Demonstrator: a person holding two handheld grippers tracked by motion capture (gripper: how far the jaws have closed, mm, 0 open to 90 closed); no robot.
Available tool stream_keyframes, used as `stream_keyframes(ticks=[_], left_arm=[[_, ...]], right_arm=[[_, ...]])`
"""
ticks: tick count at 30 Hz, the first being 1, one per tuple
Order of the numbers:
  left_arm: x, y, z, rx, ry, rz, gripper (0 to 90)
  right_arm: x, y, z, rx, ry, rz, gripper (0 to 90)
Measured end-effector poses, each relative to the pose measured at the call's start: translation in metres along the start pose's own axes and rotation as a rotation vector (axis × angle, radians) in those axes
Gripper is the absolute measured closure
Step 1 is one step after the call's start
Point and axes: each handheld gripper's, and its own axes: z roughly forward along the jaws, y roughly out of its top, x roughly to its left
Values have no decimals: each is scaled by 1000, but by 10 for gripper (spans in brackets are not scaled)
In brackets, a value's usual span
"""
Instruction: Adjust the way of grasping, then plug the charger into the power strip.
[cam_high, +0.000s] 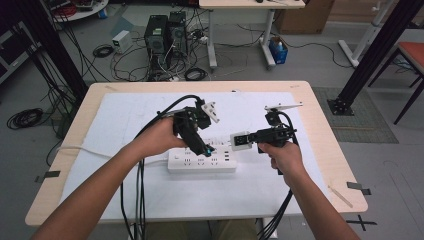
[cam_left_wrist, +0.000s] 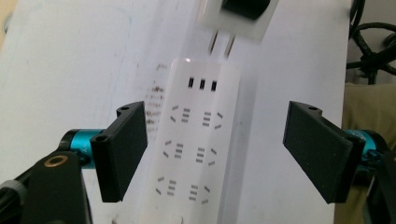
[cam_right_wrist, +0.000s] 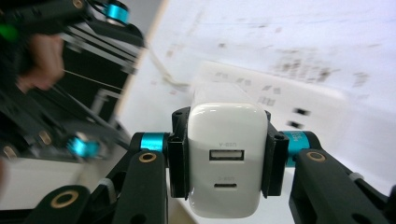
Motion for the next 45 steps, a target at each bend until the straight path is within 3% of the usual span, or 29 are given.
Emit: stream_keyframes(ticks=[2,3,4,6,7,8,9,11,12,15,16,19,21,24,30,35,40,45], left_arm=[[3,-4,-2,17,-4,-8,220],[6,-10,-5,30,-10,-31,220],[10,-17,-7,48,-18,-51,221],[13,-23,-10,67,-21,-59,220],[16,-28,-12,85,-26,-68,221],[18,-33,-13,105,-31,-81,221],[22,-43,-16,137,-19,-93,220],[24,-47,-18,152,-17,-94,220],[27,-56,-21,173,-25,-109,220],[31,-66,-26,185,-30,-121,221],[32,-69,-27,189,-28,-134,221],[39,-81,-35,182,-15,-120,221],[39,-81,-35,182,-15,-120,221],[39,-96,-39,208,-10,-97,221],[42,-109,-39,228,2,-152,221],[46,-120,-44,221,32,-213,221],[49,-123,-51,192,28,-225,220],[49,-126,-50,214,31,-218,220]], right_arm=[[1,1,-3,4,-23,-18,622],[2,2,-6,14,-52,-40,622],[4,4,-12,43,-113,-100,623],[5,4,-14,57,-141,-117,623],[6,6,-21,93,-196,-164,623],[6,6,-21,93,-196,-164,623],[8,8,-27,121,-258,-219,623],[8,9,-30,136,-284,-247,623],[11,11,-36,167,-345,-298,623],[13,15,-43,201,-404,-366,623],[13,15,-43,201,-404,-366,623],[15,19,-53,235,-464,-438,622],[15,20,-54,237,-475,-448,622],[12,24,-62,269,-505,-475,622],[10,24,-66,297,-523,-488,621],[11,21,-59,354,-554,-553,621],[16,22,-55,345,-550,-590,621],[21,23,-52,330,-546,-606,620]])
